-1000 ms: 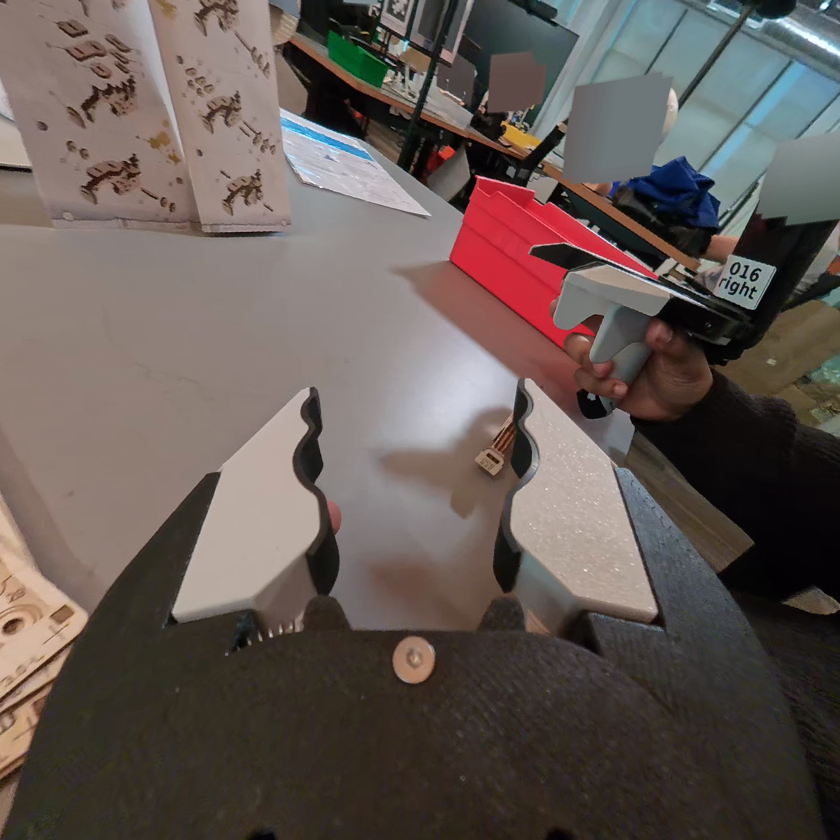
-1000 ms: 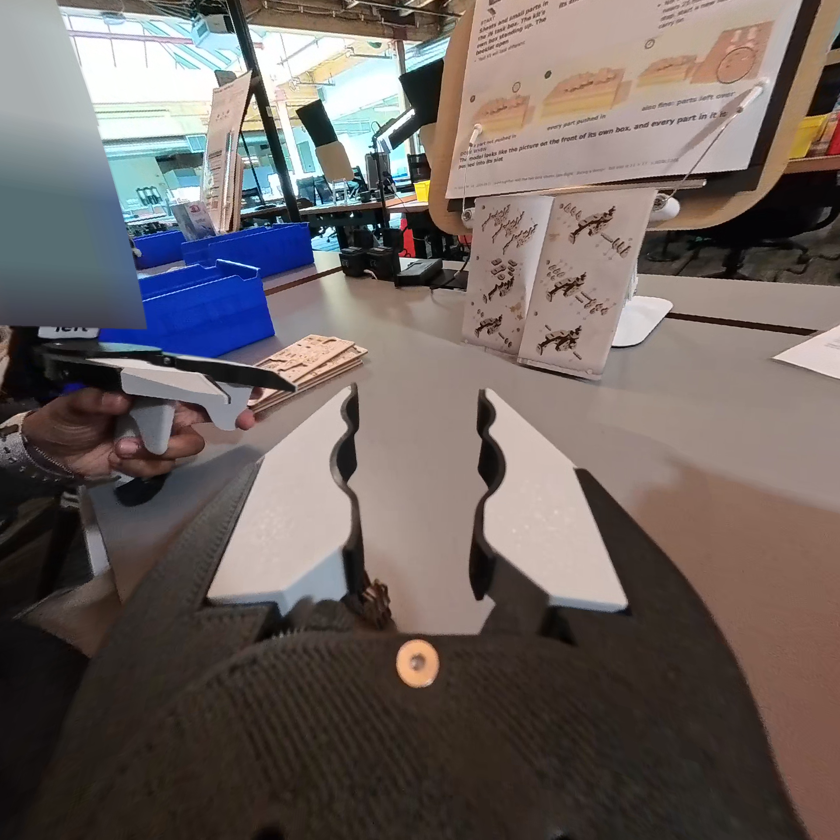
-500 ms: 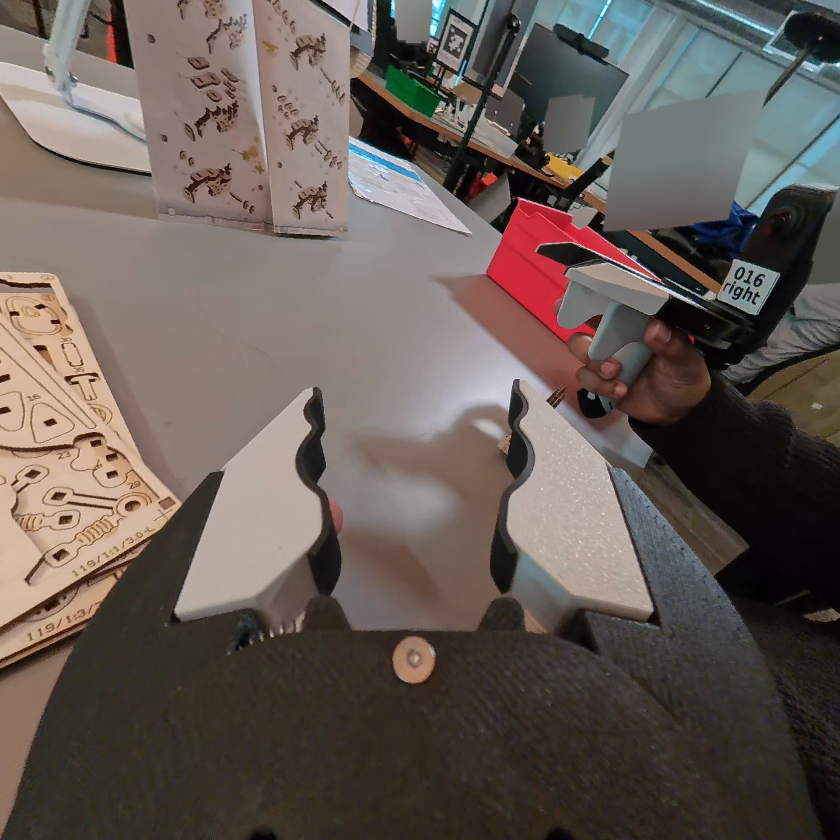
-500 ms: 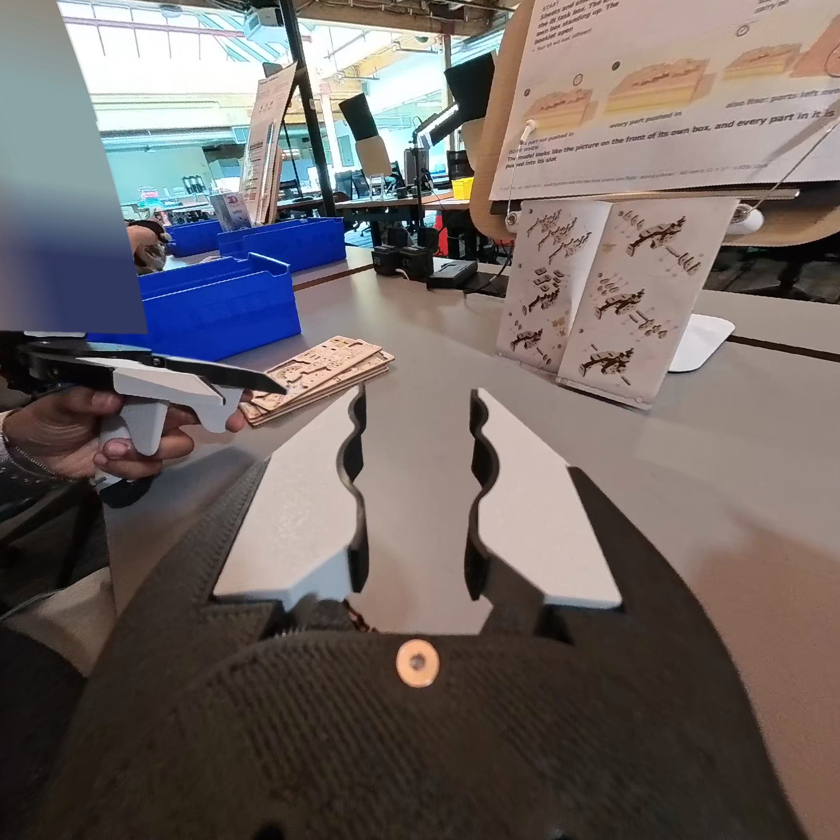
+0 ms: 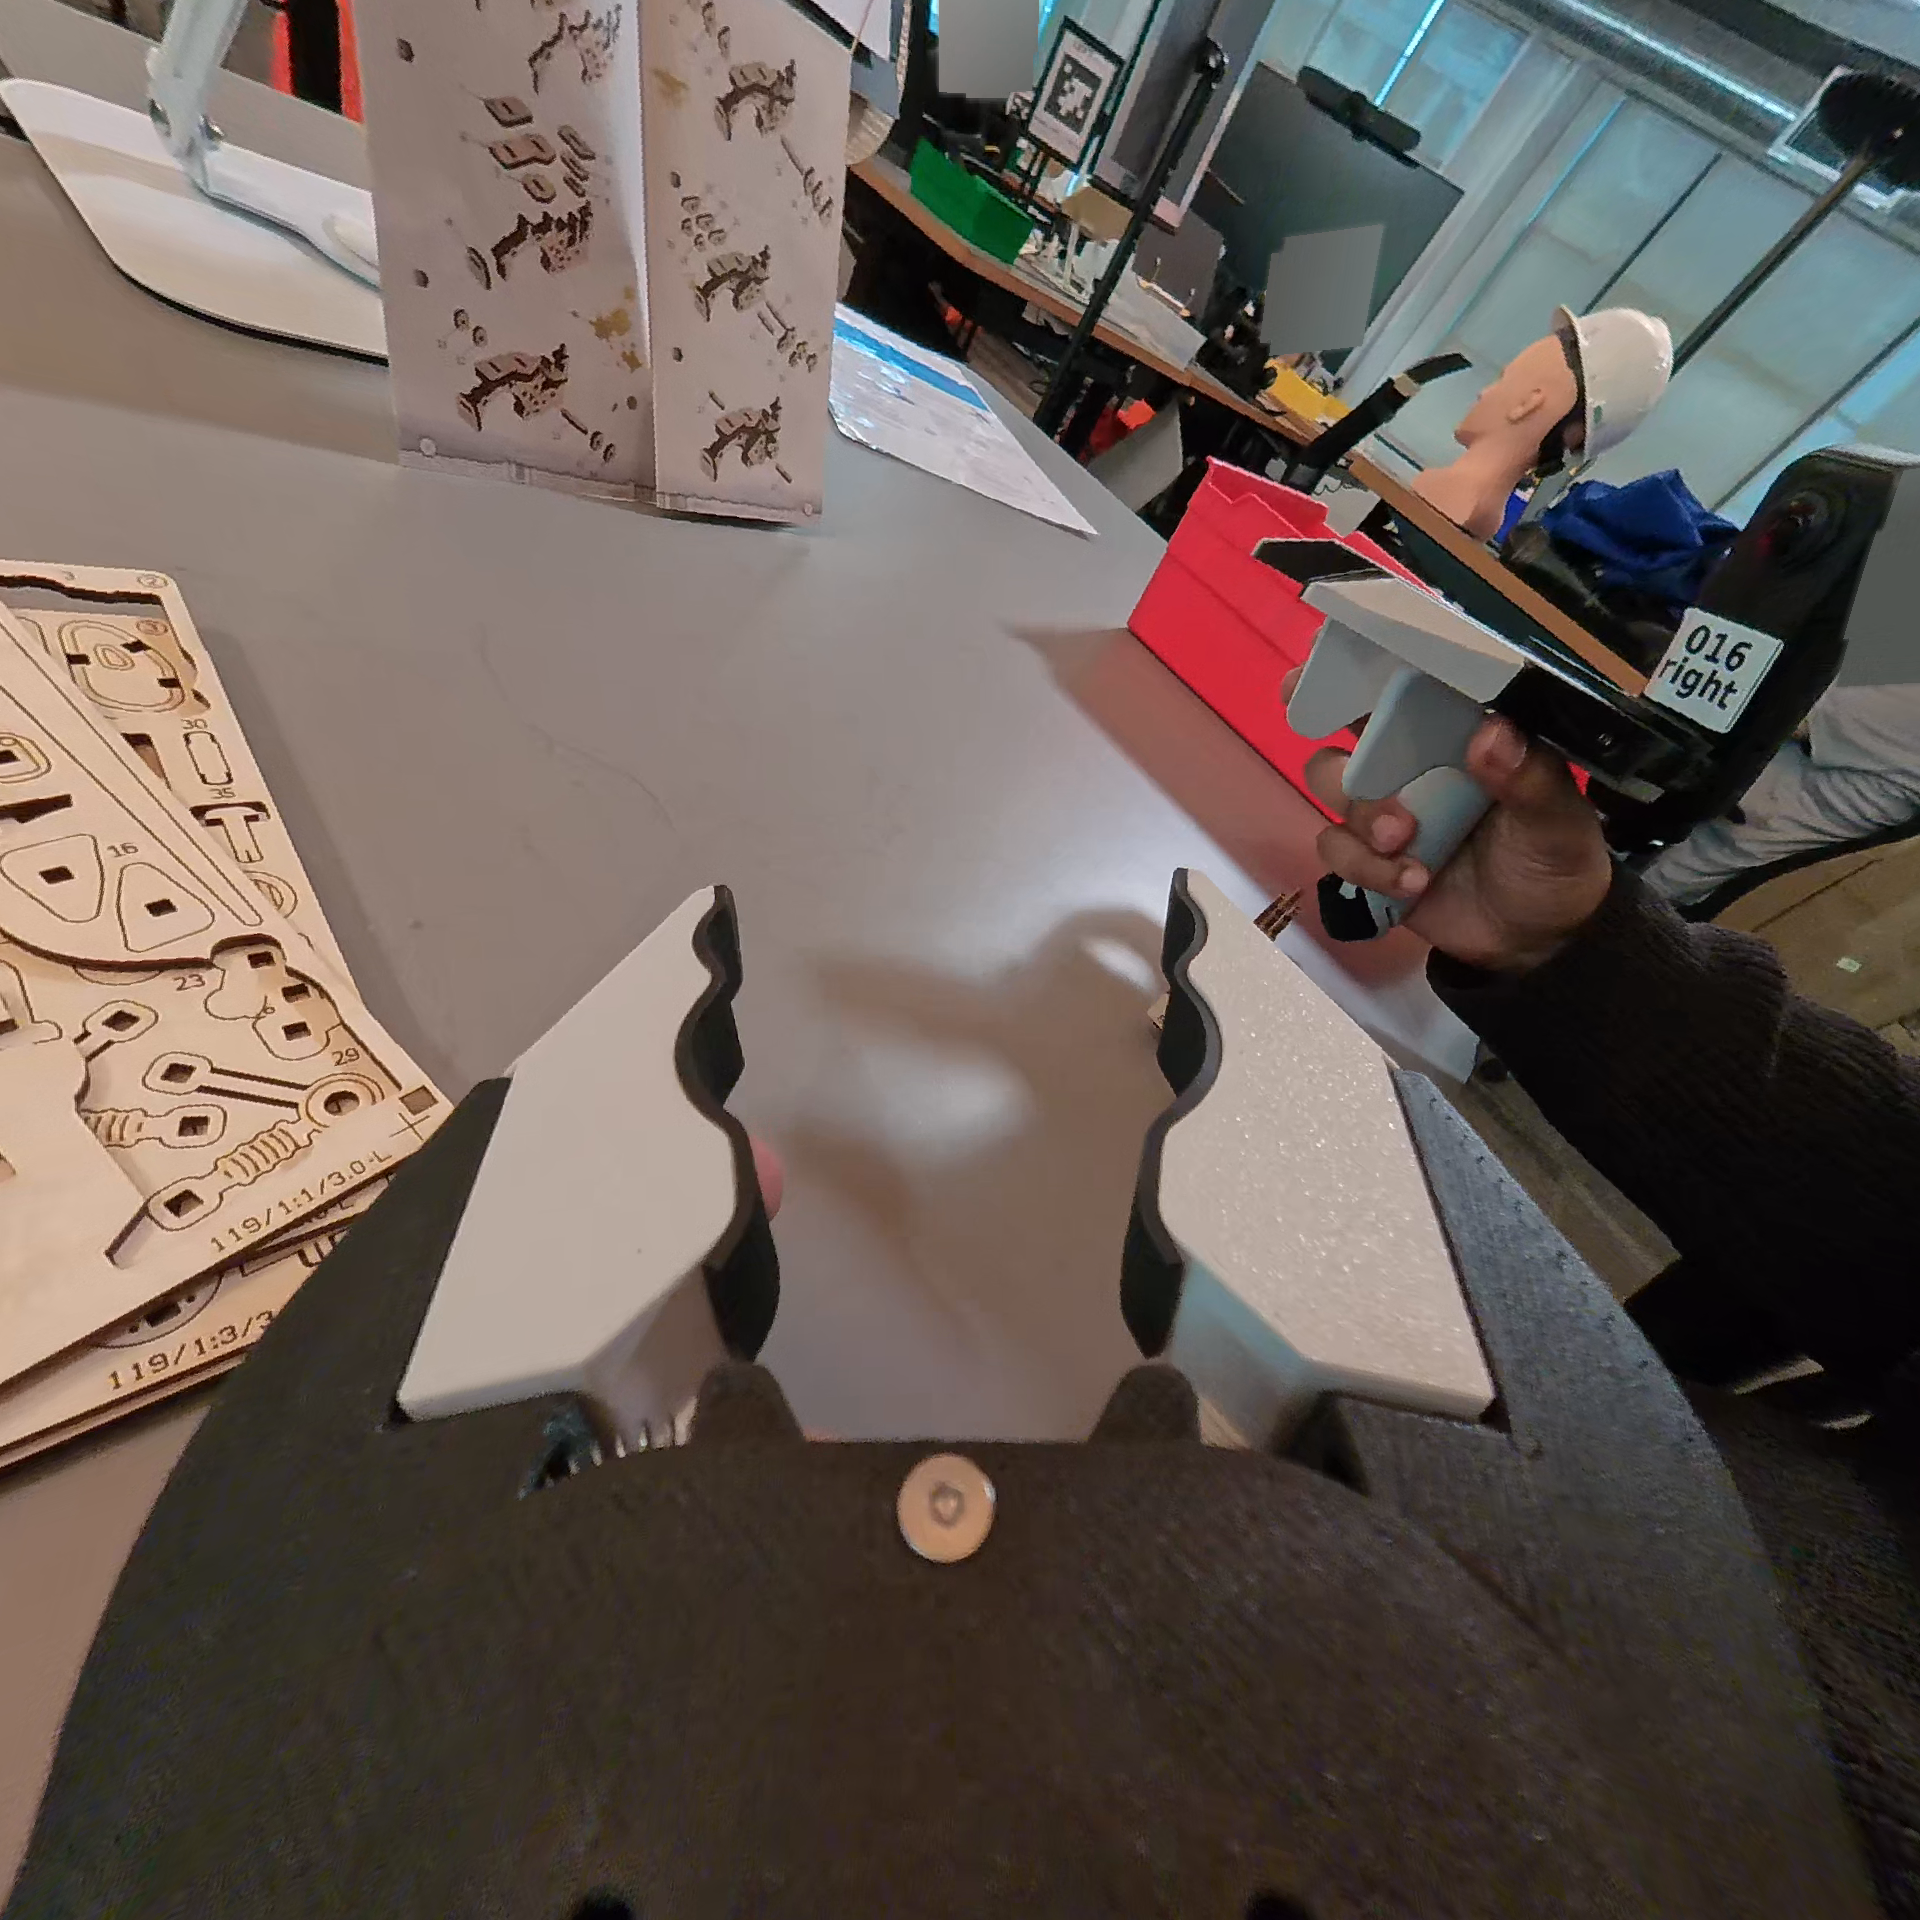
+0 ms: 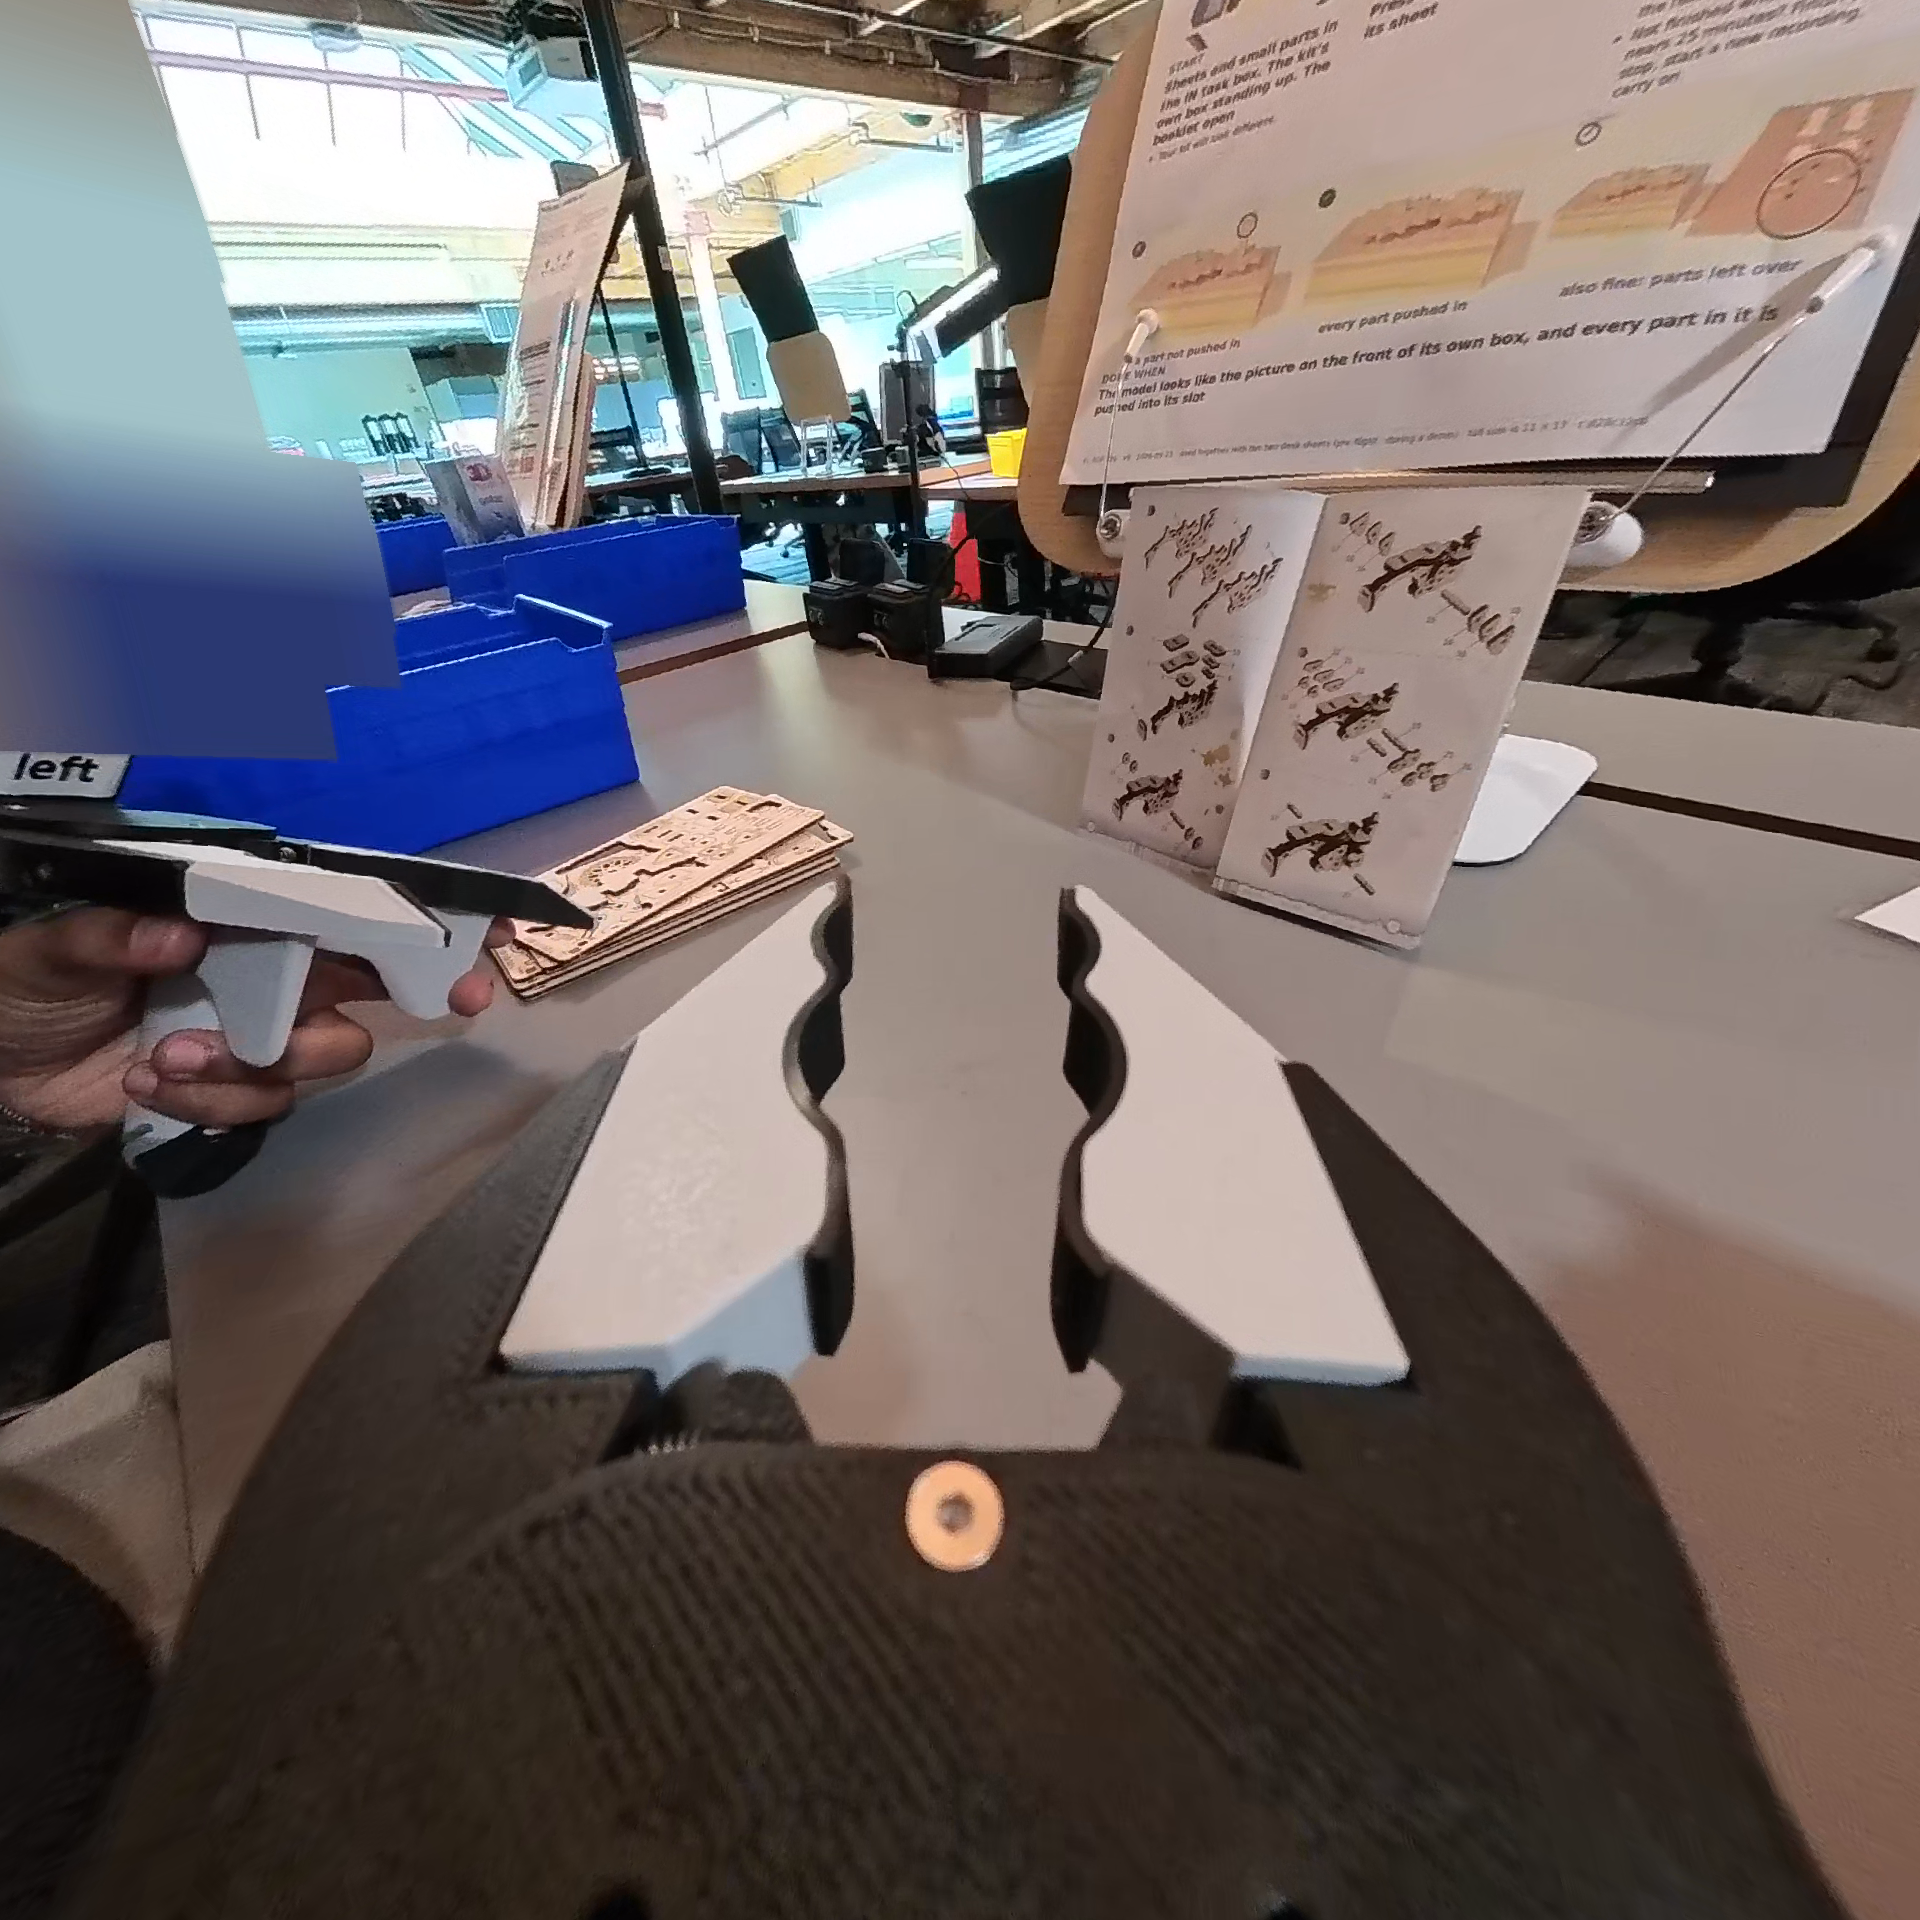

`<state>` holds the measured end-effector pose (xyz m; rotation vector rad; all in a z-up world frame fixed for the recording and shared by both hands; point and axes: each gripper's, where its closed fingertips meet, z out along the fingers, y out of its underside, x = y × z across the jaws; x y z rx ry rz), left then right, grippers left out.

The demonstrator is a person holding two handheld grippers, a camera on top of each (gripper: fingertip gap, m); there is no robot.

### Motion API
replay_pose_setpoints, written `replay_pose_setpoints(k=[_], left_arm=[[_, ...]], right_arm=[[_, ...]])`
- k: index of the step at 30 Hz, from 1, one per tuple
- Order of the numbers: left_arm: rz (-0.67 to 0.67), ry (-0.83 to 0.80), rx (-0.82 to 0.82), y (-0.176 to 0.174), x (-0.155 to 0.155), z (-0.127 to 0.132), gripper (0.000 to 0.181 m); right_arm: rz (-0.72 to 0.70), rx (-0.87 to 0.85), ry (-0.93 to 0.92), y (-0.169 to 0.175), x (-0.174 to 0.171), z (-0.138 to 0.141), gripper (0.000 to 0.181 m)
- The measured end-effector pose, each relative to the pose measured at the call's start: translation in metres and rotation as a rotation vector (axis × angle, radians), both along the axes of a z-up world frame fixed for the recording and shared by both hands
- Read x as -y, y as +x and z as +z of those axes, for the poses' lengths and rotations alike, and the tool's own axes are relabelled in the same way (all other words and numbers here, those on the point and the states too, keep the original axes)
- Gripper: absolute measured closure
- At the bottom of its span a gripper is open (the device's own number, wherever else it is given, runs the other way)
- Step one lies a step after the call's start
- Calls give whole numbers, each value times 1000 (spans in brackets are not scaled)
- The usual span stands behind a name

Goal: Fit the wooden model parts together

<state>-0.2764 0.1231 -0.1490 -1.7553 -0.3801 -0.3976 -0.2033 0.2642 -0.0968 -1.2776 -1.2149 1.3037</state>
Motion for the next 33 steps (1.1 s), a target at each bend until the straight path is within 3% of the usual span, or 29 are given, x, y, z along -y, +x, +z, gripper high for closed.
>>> replay_pose_setpoints(k=[33], left_arm=[[9, -3, 43, -5, 0, -2, 100]], right_arm=[[-6, 30, -11, -3, -1, -8, 144]])
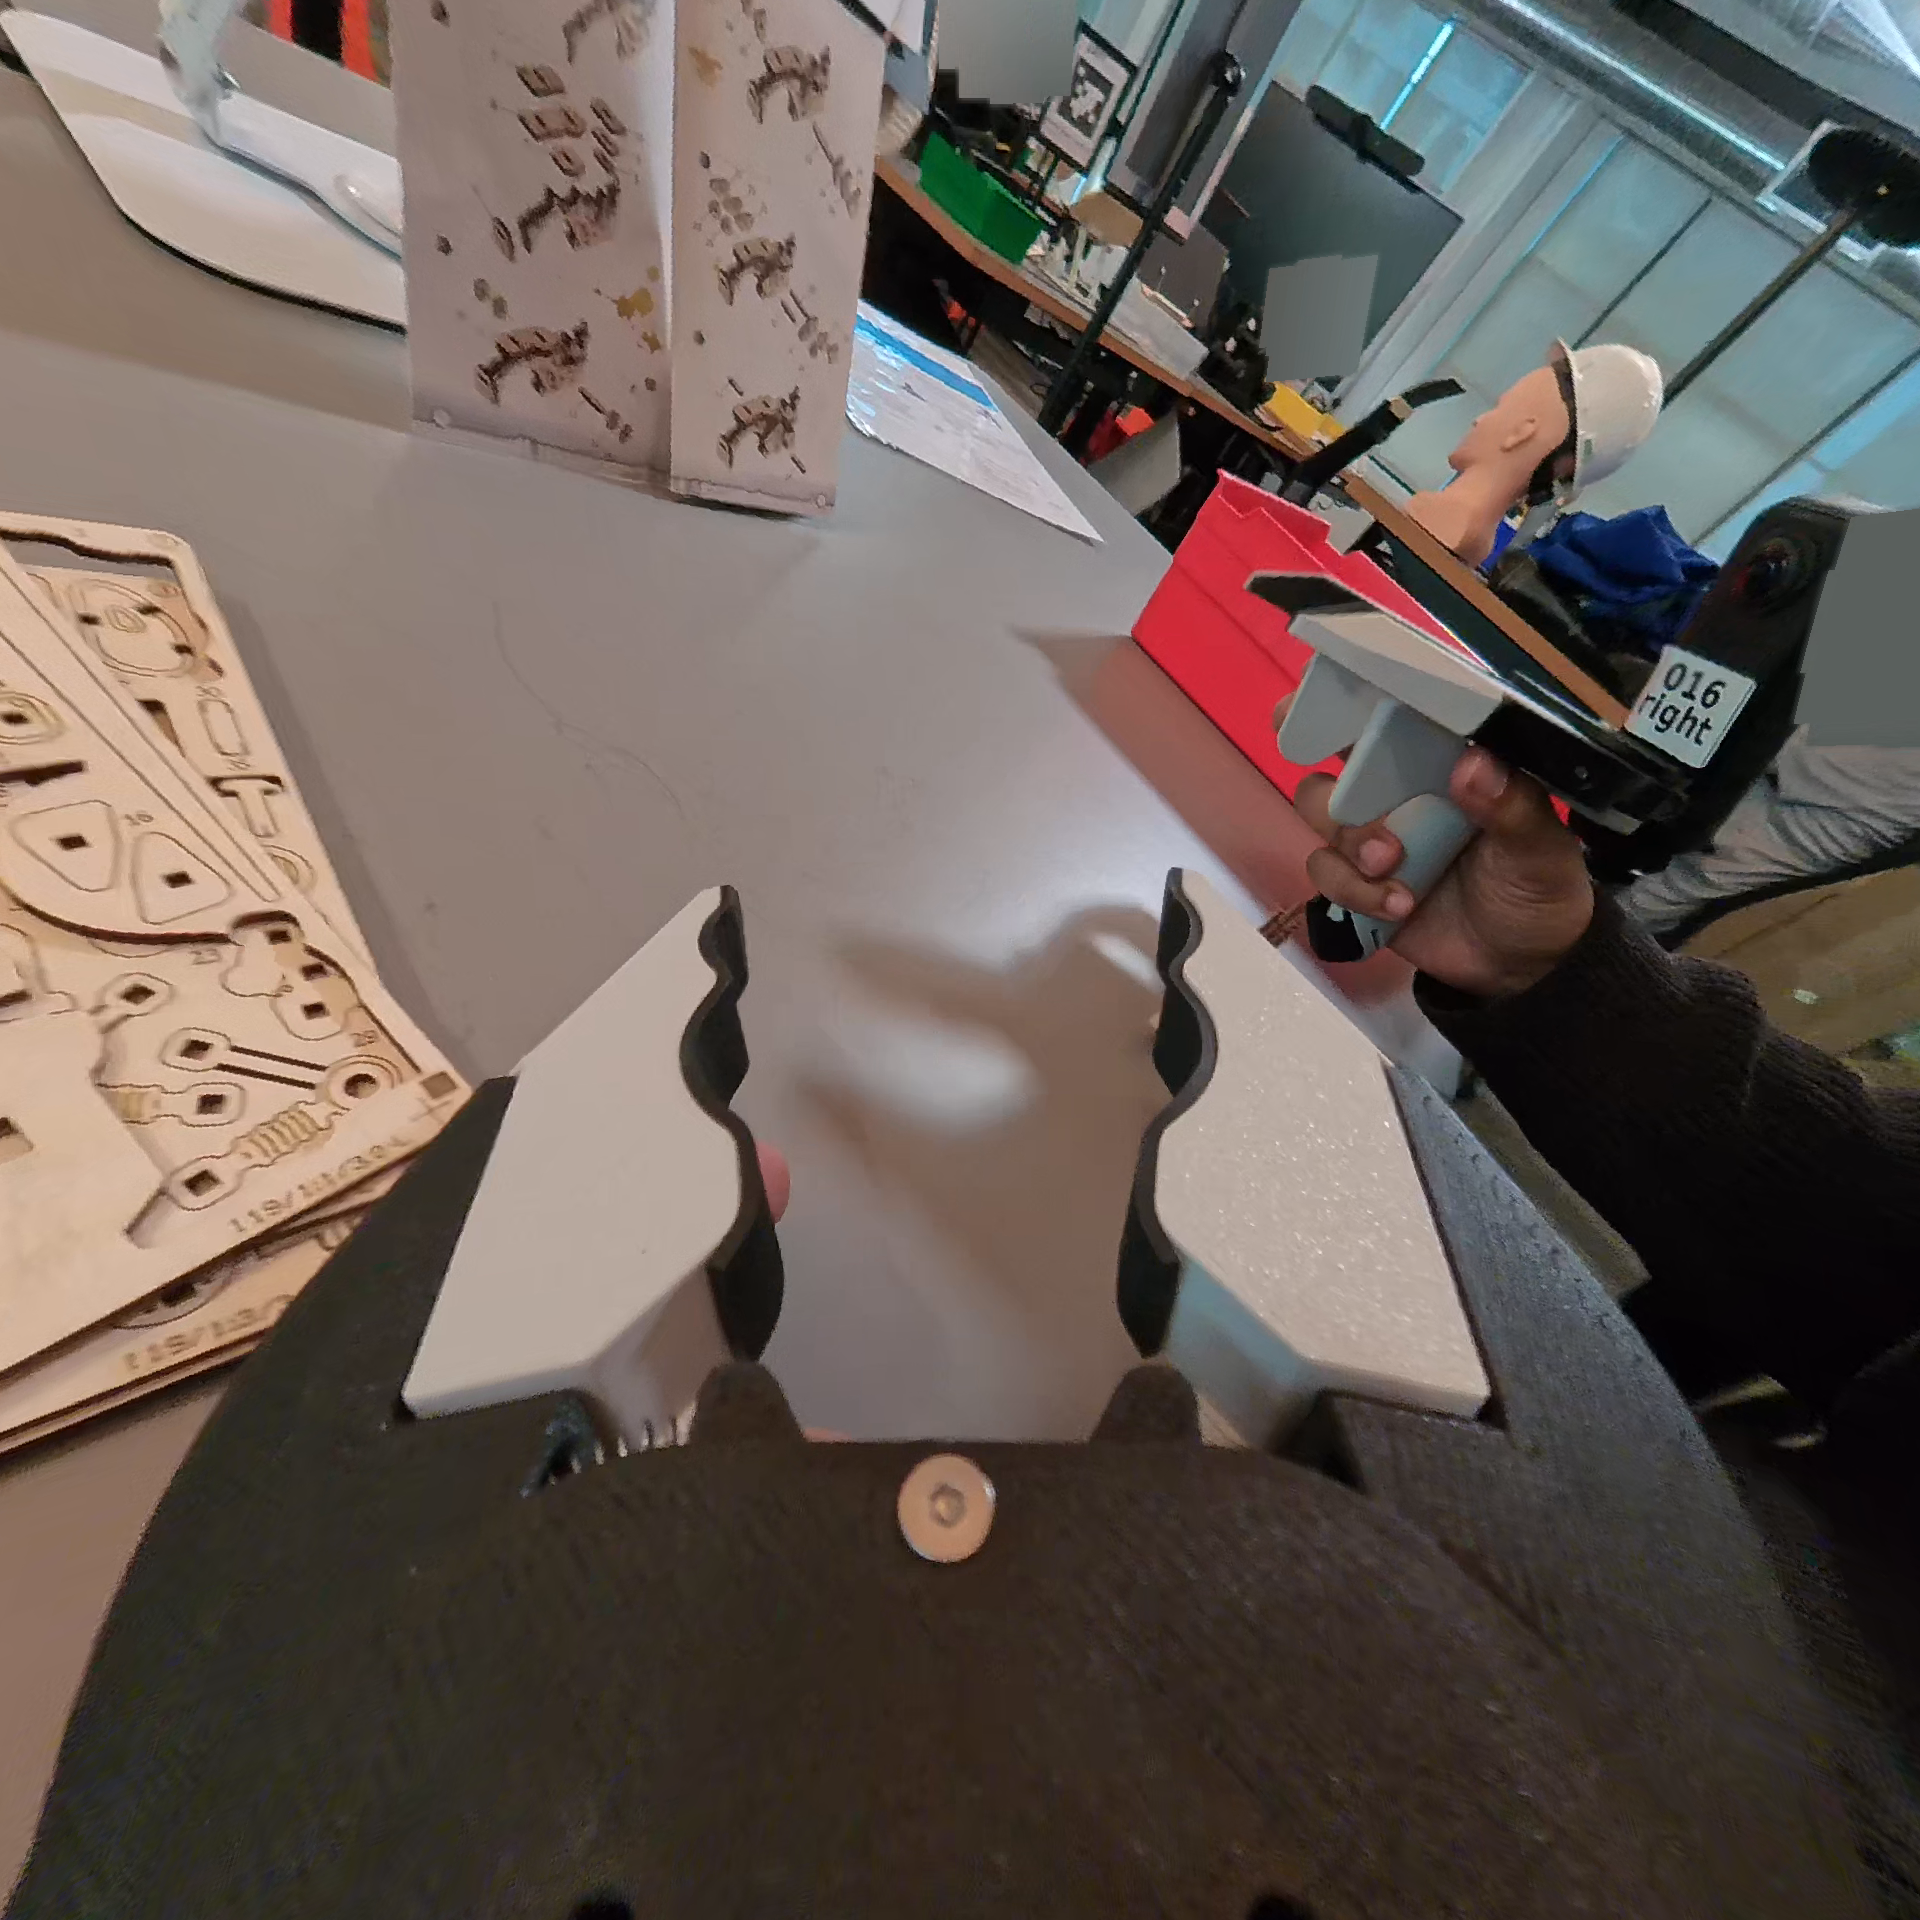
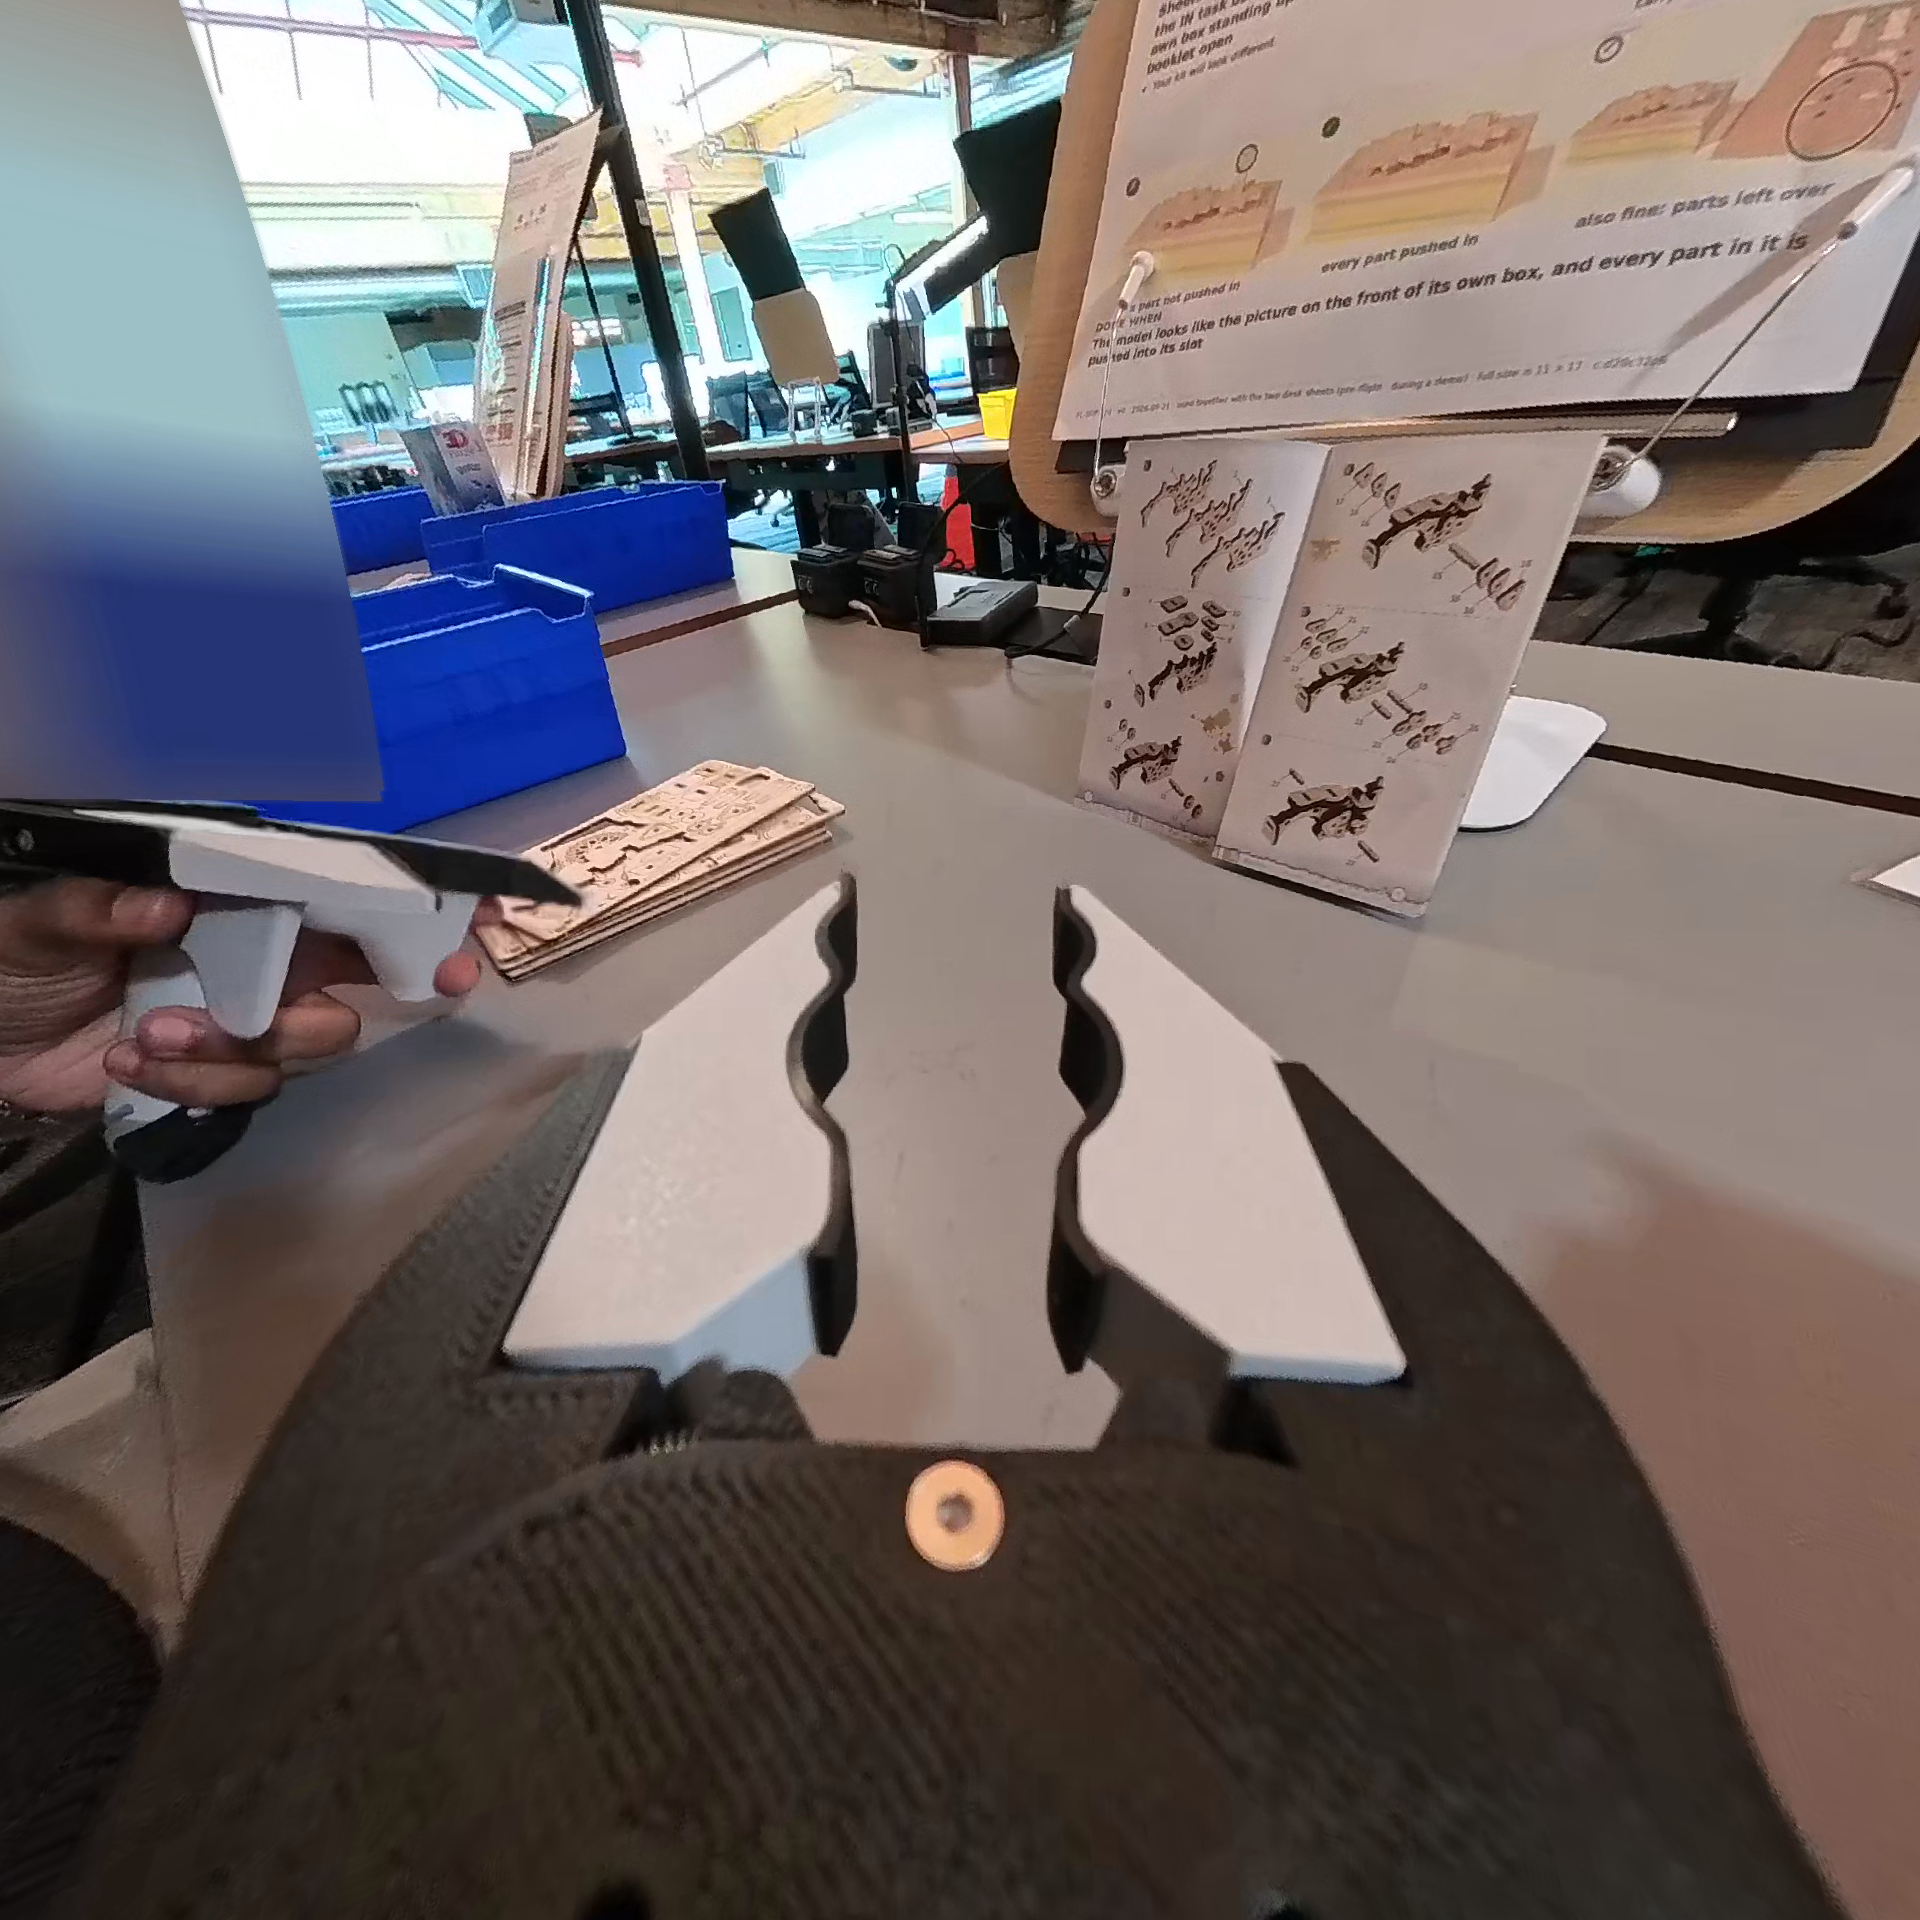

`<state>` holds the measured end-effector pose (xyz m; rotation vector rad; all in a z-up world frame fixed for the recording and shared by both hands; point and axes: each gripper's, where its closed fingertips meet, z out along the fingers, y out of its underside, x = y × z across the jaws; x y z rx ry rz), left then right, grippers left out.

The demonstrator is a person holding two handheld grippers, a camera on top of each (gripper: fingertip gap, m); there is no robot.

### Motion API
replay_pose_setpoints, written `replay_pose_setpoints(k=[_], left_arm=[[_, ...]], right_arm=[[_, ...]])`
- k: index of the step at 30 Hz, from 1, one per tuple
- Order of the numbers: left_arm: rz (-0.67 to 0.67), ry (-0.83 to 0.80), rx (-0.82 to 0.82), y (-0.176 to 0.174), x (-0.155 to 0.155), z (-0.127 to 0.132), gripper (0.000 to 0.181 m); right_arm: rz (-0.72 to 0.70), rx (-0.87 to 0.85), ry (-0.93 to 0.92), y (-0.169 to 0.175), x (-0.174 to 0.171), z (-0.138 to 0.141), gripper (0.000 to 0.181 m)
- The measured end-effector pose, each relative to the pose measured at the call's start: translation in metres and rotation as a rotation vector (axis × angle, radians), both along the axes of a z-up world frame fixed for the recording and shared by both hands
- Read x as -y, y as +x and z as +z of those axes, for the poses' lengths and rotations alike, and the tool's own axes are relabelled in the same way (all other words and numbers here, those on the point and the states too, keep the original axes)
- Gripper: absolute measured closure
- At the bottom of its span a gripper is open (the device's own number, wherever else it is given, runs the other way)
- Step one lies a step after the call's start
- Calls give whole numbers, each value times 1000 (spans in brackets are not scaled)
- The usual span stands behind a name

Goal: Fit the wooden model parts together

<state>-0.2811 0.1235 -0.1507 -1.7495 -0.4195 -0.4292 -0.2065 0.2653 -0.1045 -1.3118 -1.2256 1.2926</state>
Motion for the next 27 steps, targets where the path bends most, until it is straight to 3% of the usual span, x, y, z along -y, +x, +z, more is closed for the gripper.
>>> replay_pose_setpoints(k=[3, 5, 6, 8, 10, 14, 19, 27], left_arm=[[81, 28, -41, -17, 5, 8, 102], [206, 44, -71, -40, 12, 14, 96], [338, 40, -108, -60, 21, 18, 86], [659, -12, -253, -107, 55, 26, 93], [790, -99, -387, -129, 75, 29, 89], [689, -396, -483, -129, 66, -13, 76], [603, -532, -569, -121, 59, -29, 69], [531, -630, -341, -128, 63, -59, 61]], right_arm=[[2, 18, -3, -1, -1, -4, 143], [-4, 13, -8, -1, -2, -3, 143], [-5, 14, -11, 0, -3, -3, 143], [-8, 16, -15, 0, -3, -3, 143], [-11, 18, -14, -1, -3, -3, 143], [-10, 24, -5, -1, -2, -4, 143], [-21, 37, 3, -1, -3, -7, 144], [-41, 47, 15, 5, -6, -8, 144]])
